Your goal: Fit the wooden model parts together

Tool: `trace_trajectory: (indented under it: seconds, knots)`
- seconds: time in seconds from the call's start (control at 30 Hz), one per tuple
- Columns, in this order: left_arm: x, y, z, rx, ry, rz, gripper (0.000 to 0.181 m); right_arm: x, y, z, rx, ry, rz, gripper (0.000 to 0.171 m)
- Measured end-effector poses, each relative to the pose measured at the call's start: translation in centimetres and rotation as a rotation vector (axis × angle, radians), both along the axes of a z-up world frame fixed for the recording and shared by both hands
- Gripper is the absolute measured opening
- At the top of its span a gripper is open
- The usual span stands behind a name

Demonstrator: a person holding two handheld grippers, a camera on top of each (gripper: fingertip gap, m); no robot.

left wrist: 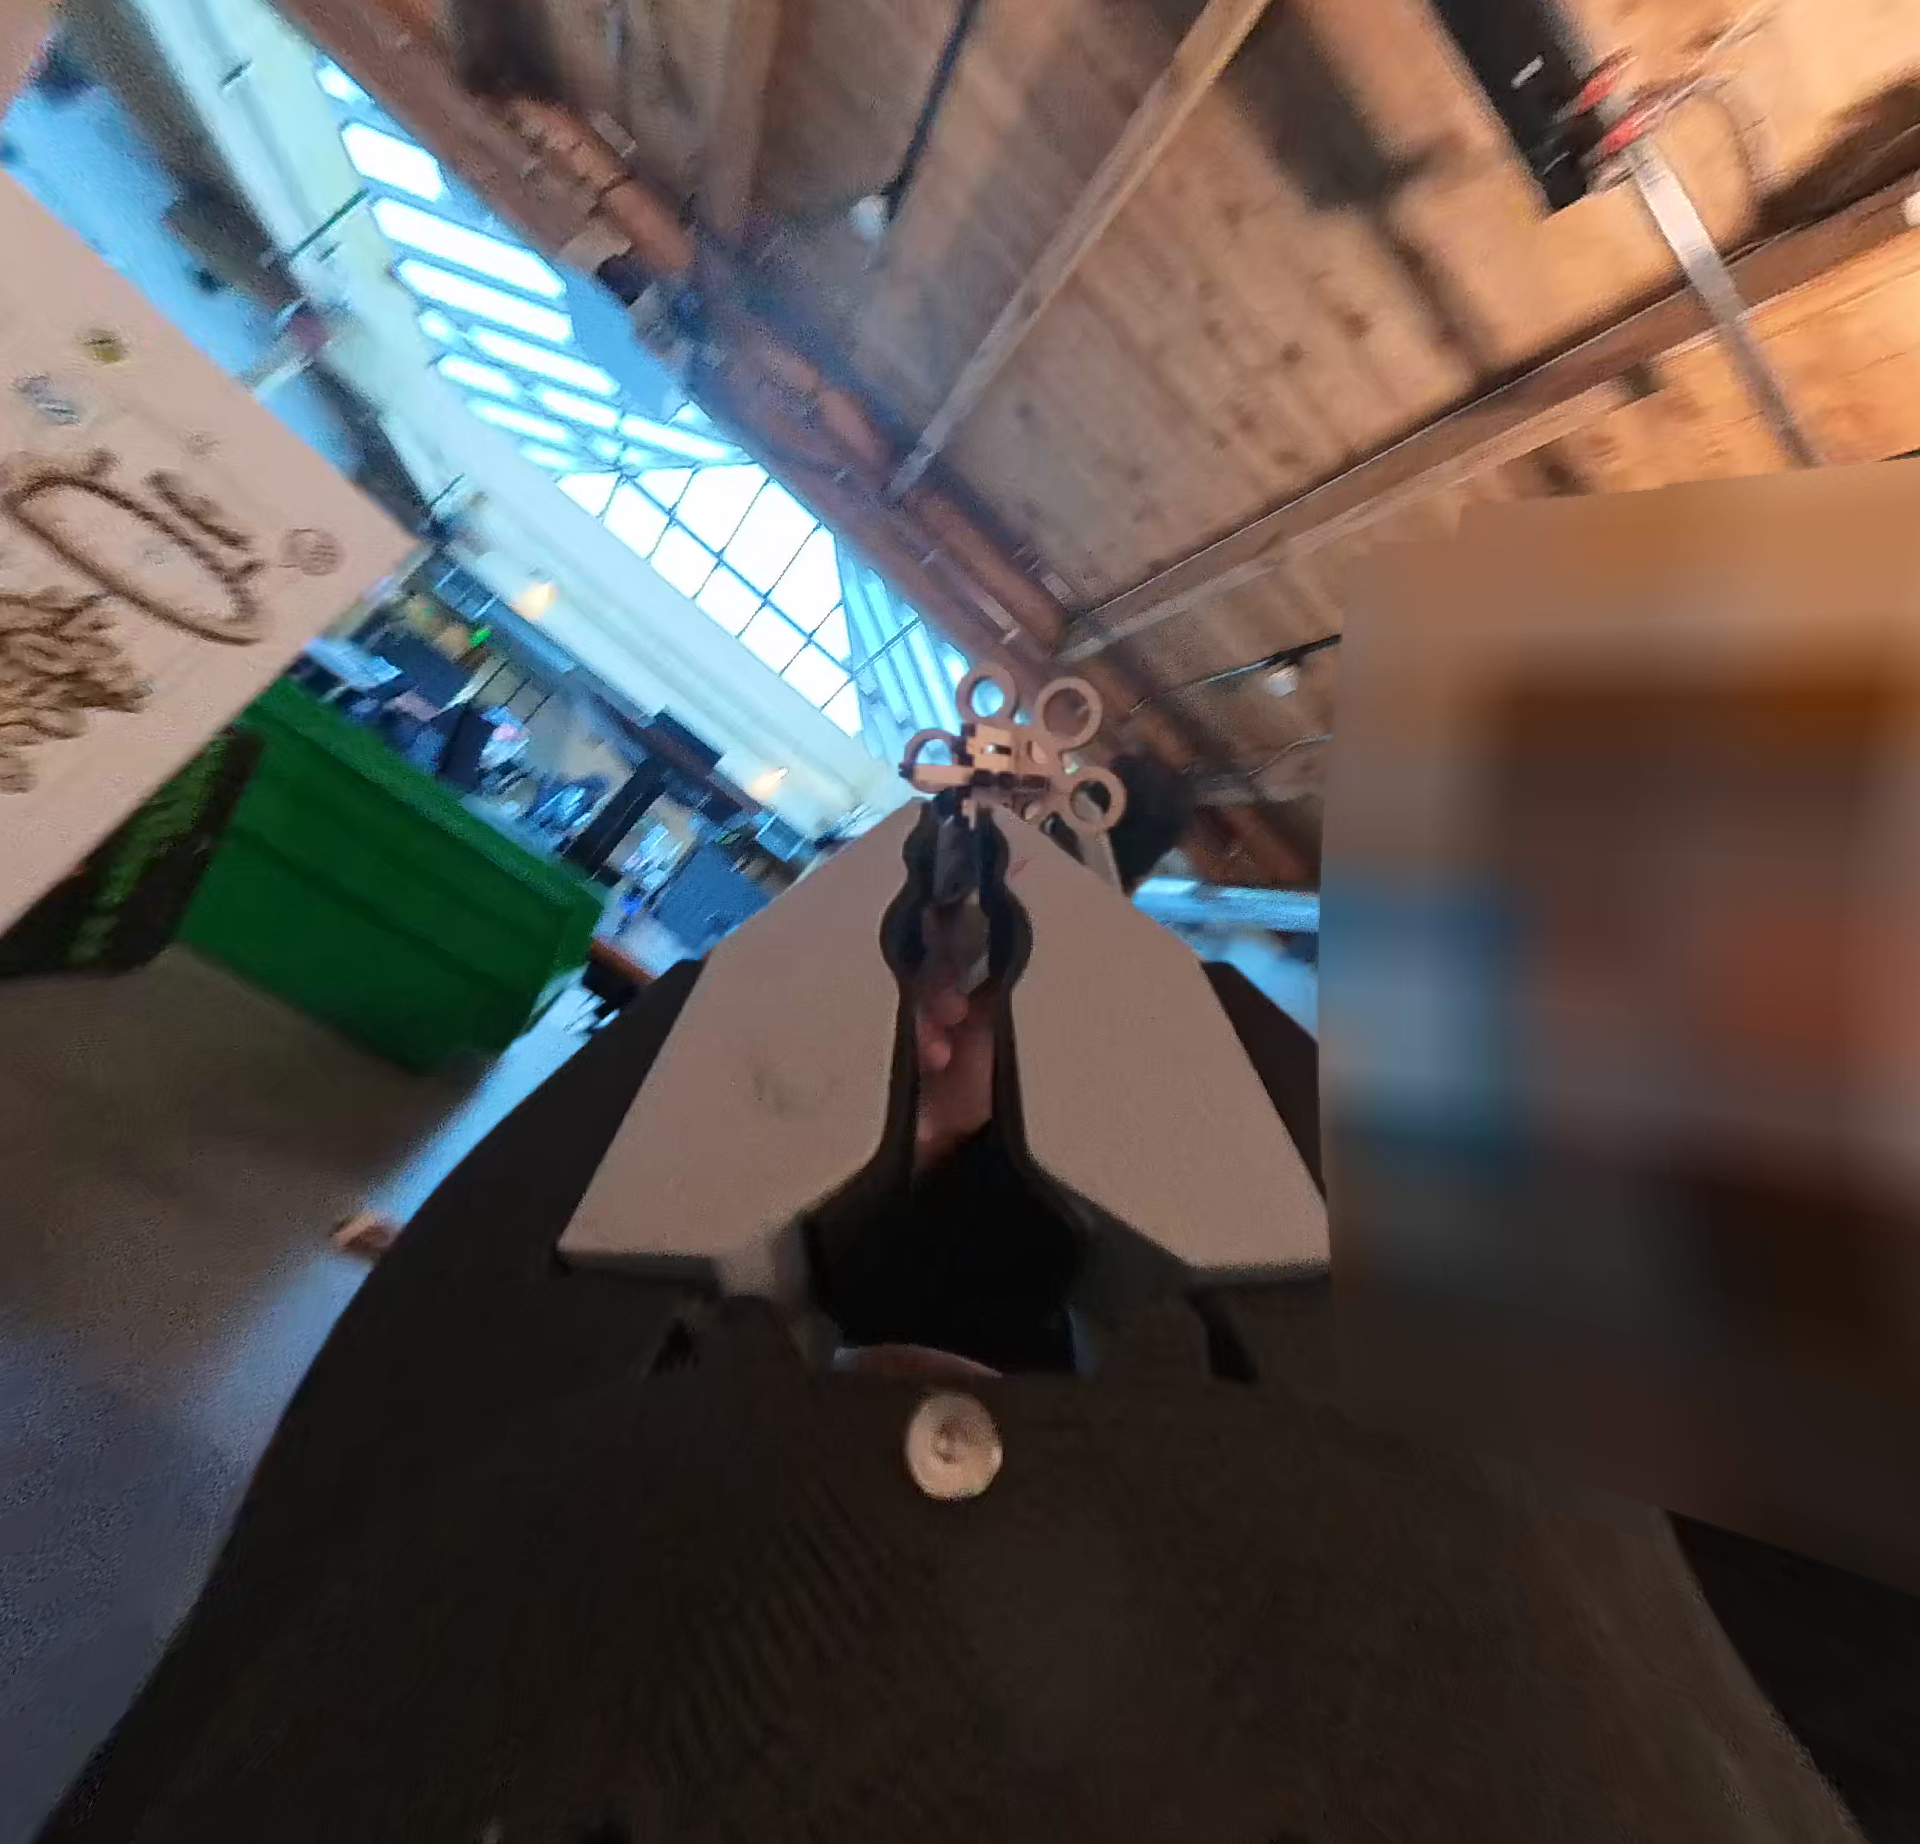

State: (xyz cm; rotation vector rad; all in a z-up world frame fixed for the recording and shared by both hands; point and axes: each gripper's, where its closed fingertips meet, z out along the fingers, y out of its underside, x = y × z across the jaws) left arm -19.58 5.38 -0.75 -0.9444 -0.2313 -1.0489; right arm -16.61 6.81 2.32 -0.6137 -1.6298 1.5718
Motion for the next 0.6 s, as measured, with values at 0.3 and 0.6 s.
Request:
trace_trajectory:
  seconds: [0.3, 0.6]
  knots:
    - [-0.1, 2.4, -5.9, -0.459, 0.843, 0.442, 0.024, 0.0, 2.9, -5.8, 0.243, -0.032, -0.107, 0.010]
    - [1.1, 3.1, -7.9, -0.471, 1.422, 0.701, 0.009, 0.5, 2.0, -7.6, 0.170, -0.175, 0.018, 0.011]
